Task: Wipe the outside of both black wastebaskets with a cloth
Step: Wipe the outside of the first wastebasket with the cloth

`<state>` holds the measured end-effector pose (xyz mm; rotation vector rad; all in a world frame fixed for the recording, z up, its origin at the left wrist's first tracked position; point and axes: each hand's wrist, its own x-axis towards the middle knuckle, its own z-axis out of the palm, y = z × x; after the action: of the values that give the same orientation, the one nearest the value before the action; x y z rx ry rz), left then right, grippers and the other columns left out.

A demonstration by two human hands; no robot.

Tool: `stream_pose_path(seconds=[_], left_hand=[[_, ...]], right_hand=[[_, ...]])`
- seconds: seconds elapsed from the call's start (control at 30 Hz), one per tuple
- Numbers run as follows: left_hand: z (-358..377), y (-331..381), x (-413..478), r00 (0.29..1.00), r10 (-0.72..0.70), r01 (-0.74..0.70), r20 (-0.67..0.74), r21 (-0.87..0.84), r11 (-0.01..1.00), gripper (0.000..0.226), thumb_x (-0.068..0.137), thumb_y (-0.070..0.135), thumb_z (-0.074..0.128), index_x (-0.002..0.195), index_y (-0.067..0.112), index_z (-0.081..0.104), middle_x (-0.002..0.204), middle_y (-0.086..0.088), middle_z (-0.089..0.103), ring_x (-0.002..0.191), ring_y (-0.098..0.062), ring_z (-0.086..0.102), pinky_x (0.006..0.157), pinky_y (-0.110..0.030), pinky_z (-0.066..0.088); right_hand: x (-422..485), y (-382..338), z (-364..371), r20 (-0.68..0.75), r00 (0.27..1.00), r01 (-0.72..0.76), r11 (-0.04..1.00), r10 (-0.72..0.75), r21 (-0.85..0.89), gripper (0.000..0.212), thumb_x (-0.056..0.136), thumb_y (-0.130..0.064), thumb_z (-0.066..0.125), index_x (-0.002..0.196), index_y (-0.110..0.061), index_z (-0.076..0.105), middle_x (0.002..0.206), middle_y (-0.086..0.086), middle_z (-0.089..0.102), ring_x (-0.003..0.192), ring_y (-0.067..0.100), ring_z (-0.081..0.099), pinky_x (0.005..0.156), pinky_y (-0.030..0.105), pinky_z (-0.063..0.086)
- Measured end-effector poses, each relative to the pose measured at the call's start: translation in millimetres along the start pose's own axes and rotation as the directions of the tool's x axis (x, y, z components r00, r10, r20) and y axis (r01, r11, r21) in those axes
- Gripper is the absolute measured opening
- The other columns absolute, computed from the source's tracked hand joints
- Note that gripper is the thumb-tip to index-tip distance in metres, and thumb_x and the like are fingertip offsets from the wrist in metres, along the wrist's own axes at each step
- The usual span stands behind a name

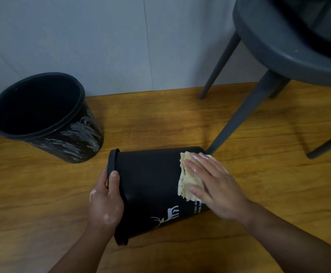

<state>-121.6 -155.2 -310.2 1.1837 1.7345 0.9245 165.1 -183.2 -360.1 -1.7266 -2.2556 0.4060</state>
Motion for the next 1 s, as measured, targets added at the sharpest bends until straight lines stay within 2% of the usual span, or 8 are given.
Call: stream_pose_path(seconds=[0.1,0.17,0.23,0.37,0.5,0.7,0.87,1.0], left_hand=[[-1,2,-2,1.0,0.018,-0.018,0.013,-0.009,1.0,0.041,0.104,0.043,0.037,0.142,0.036,0.051,0.106,0.022,0.063,0.1,0.002,0.058,0.082,-0.029,0.046],[-1,3,-4,1.0,0.015,-0.015,0.025,-0.016,1.0,0.043,0.102,0.044,0.042,0.144,0.034,0.049,0.106,0.02,0.063,0.1,-0.003,0.061,0.081,-0.028,0.047],[-1,4,-5,0.999,0.004,-0.004,0.044,-0.003,1.0,0.046,0.097,0.045,0.052,0.142,0.034,0.049,0.105,0.017,0.065,0.101,-0.011,0.063,0.083,-0.031,0.05],[-5,3,-3,0.992,-0.053,0.057,0.113,-0.029,0.998,0.042,0.09,0.035,0.069,0.129,0.038,0.052,0.107,0.01,0.069,0.102,-0.014,0.066,0.085,-0.038,0.056],[-12,5,-5,0.972,-0.133,0.158,0.195,-0.121,0.98,0.035,0.092,0.023,0.07,0.12,0.04,0.059,0.109,0.003,0.072,0.1,-0.019,0.07,0.083,-0.043,0.06],[-19,9,-12,0.928,-0.216,0.314,0.304,-0.324,0.893,0.047,0.09,-0.001,0.067,0.124,0.031,0.062,0.108,-0.008,0.076,0.099,-0.032,0.073,0.086,-0.053,0.058],[-26,23,-2,0.937,-0.17,0.275,0.304,-0.346,0.897,0.053,0.09,-0.002,0.067,0.131,0.031,0.059,0.108,-0.01,0.076,0.098,-0.032,0.073,0.083,-0.055,0.059],[-32,55,25,0.959,-0.043,0.114,0.279,-0.243,0.963,0.058,0.089,-0.007,0.066,0.133,0.03,0.057,0.103,-0.004,0.077,0.094,-0.022,0.074,0.087,-0.048,0.059]], right_hand=[[0,17,-21,-0.005,0.992,-0.127,0.988,0.128,0.082,0.062,0.101,-0.067,0.03,0.157,-0.042,0.025,0.166,-0.017,0.017,0.151,0.006,0.016,0.119,0.034,0.02],[1,31,-28,0.079,0.982,-0.182,0.977,0.174,0.112,0.062,0.098,-0.068,0.035,0.156,-0.048,0.025,0.163,-0.022,0.017,0.15,0.005,0.017,0.119,0.033,0.022],[4,38,-29,0.15,0.974,-0.192,0.969,0.169,0.156,0.059,0.097,-0.063,0.044,0.153,-0.051,0.029,0.161,-0.022,0.023,0.149,0.004,0.021,0.117,0.028,0.023],[11,36,-33,0.133,0.975,-0.201,0.957,0.176,0.207,0.06,0.095,-0.056,0.06,0.15,-0.047,0.039,0.153,-0.017,0.04,0.141,0.006,0.036,0.111,0.024,0.032],[18,32,-44,0.138,0.969,-0.23,0.953,0.205,0.198,0.065,0.09,-0.052,0.071,0.148,-0.042,0.044,0.134,-0.015,0.053,0.123,0.008,0.048,0.098,0.024,0.04],[15,22,-46,0.158,0.978,-0.171,0.958,0.136,0.228,0.055,0.094,-0.029,0.072,0.141,-0.047,0.05,0.132,-0.016,0.058,0.122,0.006,0.052,0.101,0.024,0.043],[11,6,-62,0.157,0.985,-0.104,0.964,0.066,0.246,0.06,0.101,-0.019,0.061,0.14,-0.06,0.041,0.109,-0.022,0.056,0.1,-0.001,0.055,0.083,0.013,0.042],[28,-15,-87,0.133,0.991,-0.053,0.952,0.013,0.301,0.046,0.102,-0.017,0.06,0.138,-0.046,0.055,0.101,-0.02,0.052,0.093,0.0,0.055,0.073,0.012,0.04]])
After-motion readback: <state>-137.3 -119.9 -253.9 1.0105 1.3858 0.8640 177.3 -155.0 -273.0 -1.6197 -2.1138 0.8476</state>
